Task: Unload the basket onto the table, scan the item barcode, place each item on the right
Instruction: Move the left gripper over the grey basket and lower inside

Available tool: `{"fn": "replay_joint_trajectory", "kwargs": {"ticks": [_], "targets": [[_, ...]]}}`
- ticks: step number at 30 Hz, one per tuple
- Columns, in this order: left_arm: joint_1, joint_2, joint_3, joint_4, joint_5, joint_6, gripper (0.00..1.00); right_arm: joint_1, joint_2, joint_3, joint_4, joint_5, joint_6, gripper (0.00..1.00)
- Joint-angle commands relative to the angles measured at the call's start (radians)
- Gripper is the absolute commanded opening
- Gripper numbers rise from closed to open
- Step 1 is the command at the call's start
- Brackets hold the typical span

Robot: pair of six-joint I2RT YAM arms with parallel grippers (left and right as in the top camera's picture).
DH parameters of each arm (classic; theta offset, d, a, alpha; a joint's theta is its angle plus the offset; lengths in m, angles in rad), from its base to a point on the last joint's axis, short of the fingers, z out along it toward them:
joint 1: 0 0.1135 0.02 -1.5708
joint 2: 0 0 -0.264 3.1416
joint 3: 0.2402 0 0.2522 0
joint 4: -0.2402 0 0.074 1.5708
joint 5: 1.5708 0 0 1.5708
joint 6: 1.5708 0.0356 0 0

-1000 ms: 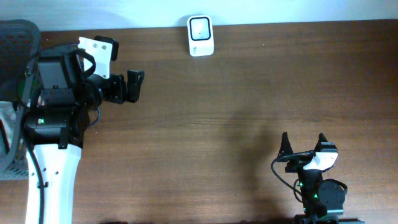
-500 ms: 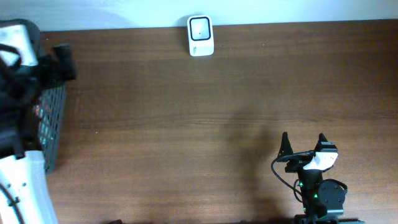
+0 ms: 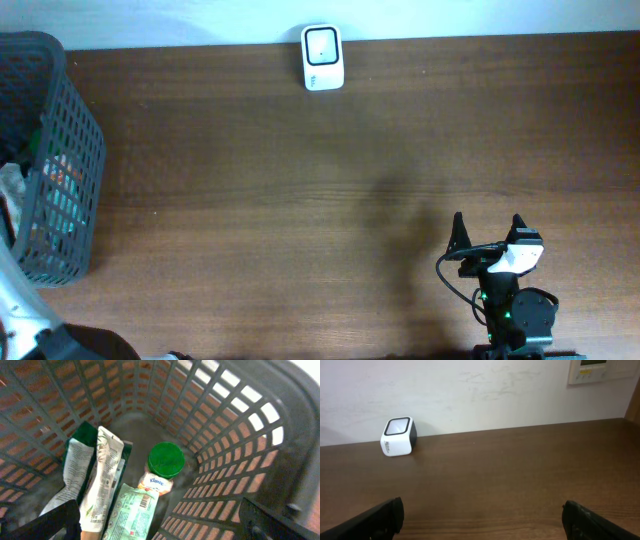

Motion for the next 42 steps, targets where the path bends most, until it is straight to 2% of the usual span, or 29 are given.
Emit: {"fn": "replay_joint_trajectory", "kwargs": {"ticks": [1, 9, 18, 25, 30, 34, 38, 40, 42], "targets": [[0.003, 0.042, 0.013, 0.0, 0.041, 0.051, 0.99, 0.006, -0.007, -0.008, -0.002, -0.002, 0.006, 0.98], [-0.001, 0.117, 0.012, 0.003, 0.12, 0.168, 0.99, 0.006, -0.007, -0.008, -0.002, -0.002, 0.006, 0.98], [-0.001, 0.172, 0.007, -0.02, 0.143, 0.228, 0.96, 0.006, -0.007, -0.008, -0.003, -0.002, 0.006, 0.98], [0.005, 0.214, 0.007, -0.014, 0.143, 0.231, 0.92, 0.006, -0.007, -0.008, -0.003, -0.002, 0.006, 0.98], [0.01, 0.213, 0.034, 0.023, 0.143, 0.212, 0.96, 0.006, -0.007, -0.008, -0.002, -0.002, 0.006, 0.98], [0.013, 0.268, 0.034, 0.05, 0.138, 0.335, 0.92, 0.006, -0.007, -0.008, -0.002, -0.002, 0.006, 0.98], [0.015, 0.347, 0.034, 0.089, 0.145, 0.394, 0.88, 0.006, -0.007, -0.008, -0.002, -0.002, 0.006, 0.98], [0.015, 0.378, 0.033, 0.09, 0.196, 0.466, 0.88, 0.006, -0.007, -0.008, -0.003, -0.002, 0.006, 0.98], [0.015, 0.405, 0.033, 0.09, 0.203, 0.468, 0.88, 0.006, -0.007, -0.008, -0.002, -0.002, 0.006, 0.98]]}}
